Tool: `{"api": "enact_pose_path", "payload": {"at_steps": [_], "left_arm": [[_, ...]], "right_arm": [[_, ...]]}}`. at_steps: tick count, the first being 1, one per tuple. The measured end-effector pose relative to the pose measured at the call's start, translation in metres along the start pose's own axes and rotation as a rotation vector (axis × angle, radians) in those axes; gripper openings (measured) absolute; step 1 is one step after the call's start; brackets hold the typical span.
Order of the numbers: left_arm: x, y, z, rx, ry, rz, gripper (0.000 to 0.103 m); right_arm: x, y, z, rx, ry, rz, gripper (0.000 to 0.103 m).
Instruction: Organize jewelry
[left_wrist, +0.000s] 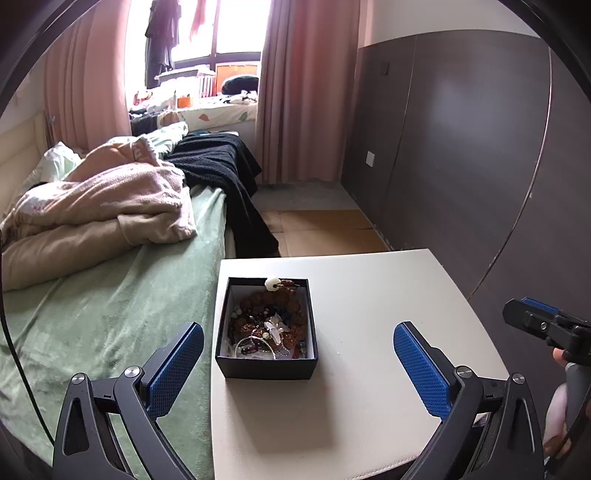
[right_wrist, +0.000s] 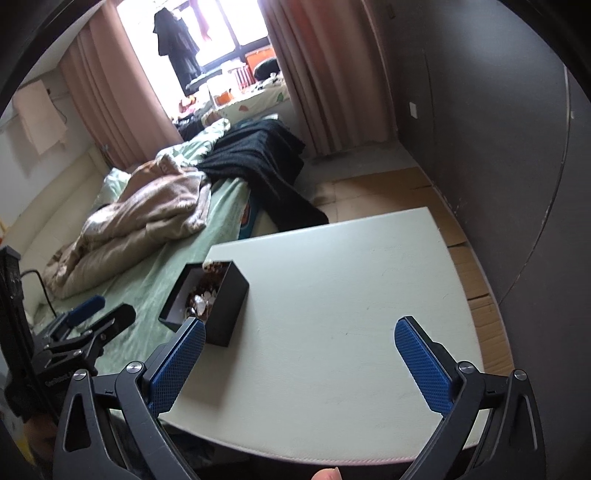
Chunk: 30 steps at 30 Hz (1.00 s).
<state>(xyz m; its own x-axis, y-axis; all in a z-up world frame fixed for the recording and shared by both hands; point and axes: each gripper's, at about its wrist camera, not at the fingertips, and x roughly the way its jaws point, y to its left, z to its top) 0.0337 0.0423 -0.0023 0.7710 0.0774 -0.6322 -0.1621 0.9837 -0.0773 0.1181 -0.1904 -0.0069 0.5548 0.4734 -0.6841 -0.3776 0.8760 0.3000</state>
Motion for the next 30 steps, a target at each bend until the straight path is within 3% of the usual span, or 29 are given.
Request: {"api": "enact_pose_path", "payload": {"at_steps": [30], "left_arm": [[-0.0031,-0.0013,-0.0008,0.006,-0.013,-0.005,0.102]], "right_arm": [[-0.0017,0.0059,-0.0011,-0.035,-0.019,-0.013,0.103]]}}
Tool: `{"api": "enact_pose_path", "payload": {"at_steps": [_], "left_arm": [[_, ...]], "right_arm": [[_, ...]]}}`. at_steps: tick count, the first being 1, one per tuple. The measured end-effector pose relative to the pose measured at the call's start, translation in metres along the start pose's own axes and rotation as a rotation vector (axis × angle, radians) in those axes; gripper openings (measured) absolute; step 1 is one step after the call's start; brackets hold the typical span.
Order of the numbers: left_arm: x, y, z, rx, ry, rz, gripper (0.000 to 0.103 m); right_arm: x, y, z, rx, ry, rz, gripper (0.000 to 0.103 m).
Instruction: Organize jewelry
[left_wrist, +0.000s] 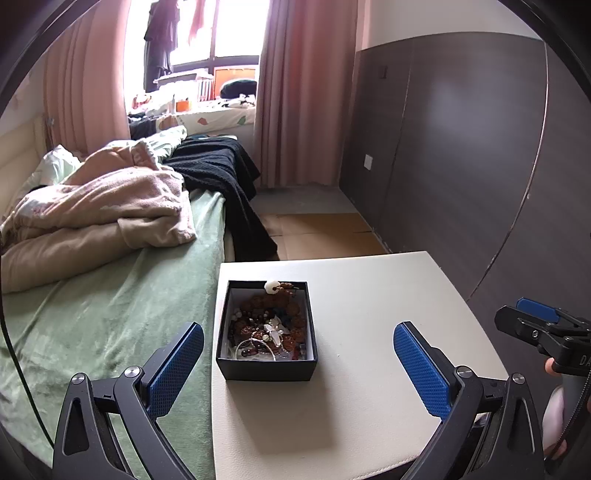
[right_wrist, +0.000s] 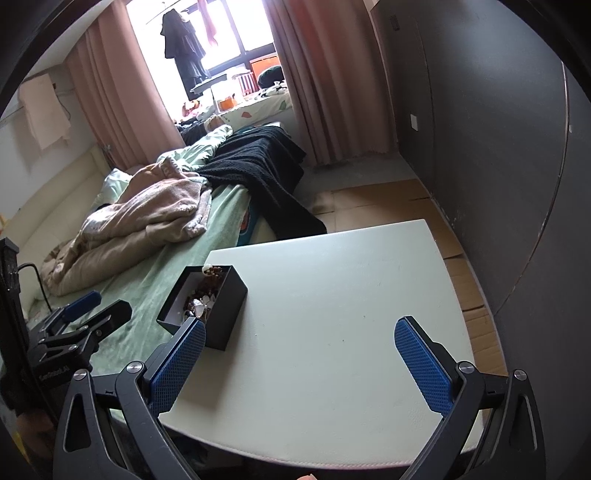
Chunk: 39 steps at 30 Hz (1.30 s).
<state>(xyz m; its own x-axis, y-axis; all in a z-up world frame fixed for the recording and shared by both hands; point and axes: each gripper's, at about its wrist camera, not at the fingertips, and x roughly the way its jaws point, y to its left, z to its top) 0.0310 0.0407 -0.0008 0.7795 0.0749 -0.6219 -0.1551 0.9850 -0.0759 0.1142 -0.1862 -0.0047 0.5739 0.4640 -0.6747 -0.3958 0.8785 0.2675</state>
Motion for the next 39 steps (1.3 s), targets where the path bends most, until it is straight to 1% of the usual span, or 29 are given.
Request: {"api": "enact_pose_path", "payload": {"at_steps": [23,27,39], "left_arm": [[-0.0011,0.0004,-0.0002,-0.001,-0.004,-0.005,0.102],[-0.0011,-0.0003,0.0000,0.000,-0.007,0.005,0.102],[-0.0015,0.0001,0.0009,-0.003,-0.011,0.004,0.102]], "right_arm": [[0.0007,-0.0036,0.0002,-0.004,-0.003,0.000,0.103],[0.0004,-0.0024,0.0000,-0.004,-0.005,0.000,0.103],[0.0001,-0.0024,0.0000,-0.008,0.000,-0.001,0.103]]}}
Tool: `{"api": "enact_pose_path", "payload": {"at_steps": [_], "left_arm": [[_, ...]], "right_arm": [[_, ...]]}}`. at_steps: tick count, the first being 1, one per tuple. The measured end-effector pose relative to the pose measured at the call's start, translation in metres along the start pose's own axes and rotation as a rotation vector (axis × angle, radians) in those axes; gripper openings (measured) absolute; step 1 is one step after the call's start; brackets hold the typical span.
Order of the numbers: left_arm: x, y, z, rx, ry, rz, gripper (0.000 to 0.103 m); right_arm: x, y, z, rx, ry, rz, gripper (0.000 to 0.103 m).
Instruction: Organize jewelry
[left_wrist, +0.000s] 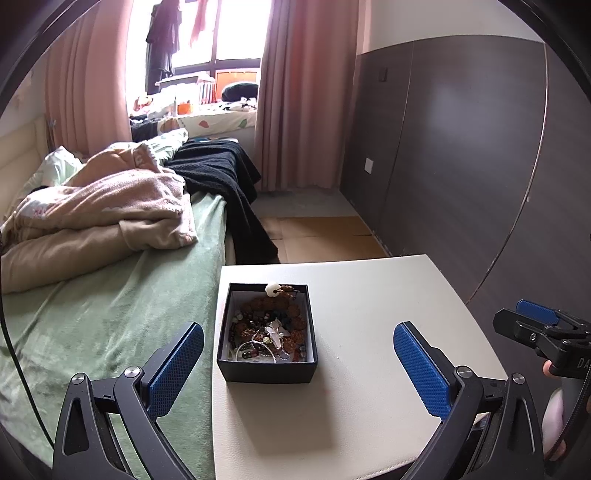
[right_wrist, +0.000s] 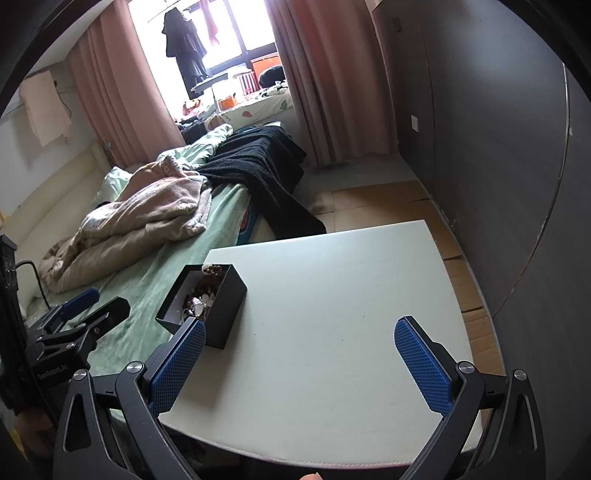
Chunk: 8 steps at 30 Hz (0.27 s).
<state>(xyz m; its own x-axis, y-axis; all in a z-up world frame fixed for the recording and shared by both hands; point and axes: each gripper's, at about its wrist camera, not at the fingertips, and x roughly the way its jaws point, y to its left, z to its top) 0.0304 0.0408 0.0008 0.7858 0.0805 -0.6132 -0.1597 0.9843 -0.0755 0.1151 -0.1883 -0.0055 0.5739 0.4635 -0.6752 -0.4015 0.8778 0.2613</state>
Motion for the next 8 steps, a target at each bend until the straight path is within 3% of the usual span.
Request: {"api": "enact_pose_path", "payload": {"at_steps": [8], "left_arm": [[-0.0012,-0.0001,0.0015,-0.003,-0.005,0.007,0.102]], "right_arm": [[0.0002,0.0008,0.0001,-0.002,0.001,0.000,0.103]]}}
